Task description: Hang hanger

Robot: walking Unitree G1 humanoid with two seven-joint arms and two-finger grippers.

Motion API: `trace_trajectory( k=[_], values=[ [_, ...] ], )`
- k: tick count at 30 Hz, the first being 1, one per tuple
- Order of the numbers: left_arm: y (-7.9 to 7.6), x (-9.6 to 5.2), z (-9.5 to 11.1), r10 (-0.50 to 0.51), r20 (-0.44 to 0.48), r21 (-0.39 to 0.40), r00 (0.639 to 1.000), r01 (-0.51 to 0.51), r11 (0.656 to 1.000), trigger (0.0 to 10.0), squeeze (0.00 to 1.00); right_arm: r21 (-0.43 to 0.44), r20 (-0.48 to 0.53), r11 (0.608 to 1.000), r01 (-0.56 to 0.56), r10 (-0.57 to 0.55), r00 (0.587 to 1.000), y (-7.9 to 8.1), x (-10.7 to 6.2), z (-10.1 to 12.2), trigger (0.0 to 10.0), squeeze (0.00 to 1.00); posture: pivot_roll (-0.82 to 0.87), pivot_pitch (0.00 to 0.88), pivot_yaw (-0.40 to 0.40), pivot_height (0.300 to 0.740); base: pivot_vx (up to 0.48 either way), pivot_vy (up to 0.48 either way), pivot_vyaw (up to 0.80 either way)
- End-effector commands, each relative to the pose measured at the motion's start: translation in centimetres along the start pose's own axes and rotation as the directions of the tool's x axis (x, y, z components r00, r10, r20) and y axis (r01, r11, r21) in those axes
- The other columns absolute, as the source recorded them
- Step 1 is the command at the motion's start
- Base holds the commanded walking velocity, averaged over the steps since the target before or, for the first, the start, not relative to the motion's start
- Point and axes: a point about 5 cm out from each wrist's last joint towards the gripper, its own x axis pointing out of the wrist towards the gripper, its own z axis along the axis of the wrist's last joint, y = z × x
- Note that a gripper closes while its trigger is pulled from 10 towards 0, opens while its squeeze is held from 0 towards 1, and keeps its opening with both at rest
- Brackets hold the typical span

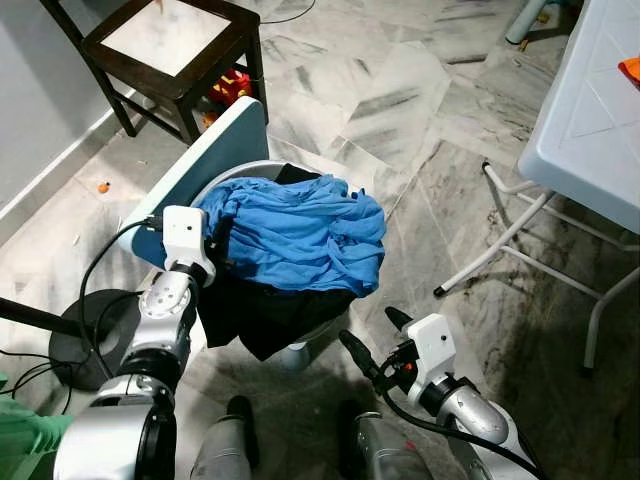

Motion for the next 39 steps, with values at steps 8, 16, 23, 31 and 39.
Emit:
trace_trajectory(
  k=[8,16,23,31,39],
  values=[
    [-1.4,-1.8,-2.7,-0.049,-0.059,0.059,0.997,0.053,0.997,0.0,0.0,0.01,-0.035,1.0,-0.006,0.007,0.999,0.2,-0.4,-1.0,10.0,0.0,-0.1,0.352,-0.063,0.74,0.0,0.0,0.0],
    [0.0,-2.0,-2.7,0.044,-0.066,0.143,0.997,-0.035,0.989,10.0,0.73,0.01,-0.039,1.0,-0.015,0.015,0.999,0.3,-0.3,-1.0,10.0,0.0,-0.1,0.354,-0.065,0.74,0.0,0.0,0.0],
    [1.1,-1.8,-1.9,0.117,-0.029,0.223,0.993,-0.108,0.969,10.0,1.0,0.01,-0.038,1.0,-0.02,0.02,0.999,0.3,-0.1,-1.0,10.0,0.0,-0.09,0.354,-0.069,0.74,0.0,0.0,0.0],
    [1.6,-1.7,-1.1,0.174,0.023,0.251,0.984,-0.174,0.952,10.0,1.0,0.008,-0.034,1.0,-0.029,0.029,0.999,0.4,0.1,-0.8,10.0,0.0,-0.09,0.348,-0.069,0.74,0.0,0.0,0.0],
    [2.1,-1.4,-0.8,0.22,0.026,0.213,0.975,-0.221,0.952,10.0,1.0,0.002,-0.034,0.999,-0.034,0.034,0.999,0.3,0.1,-0.8,10.0,0.0,-0.09,0.346,-0.074,0.74,0.0,0.0,0.0]
  ],
)
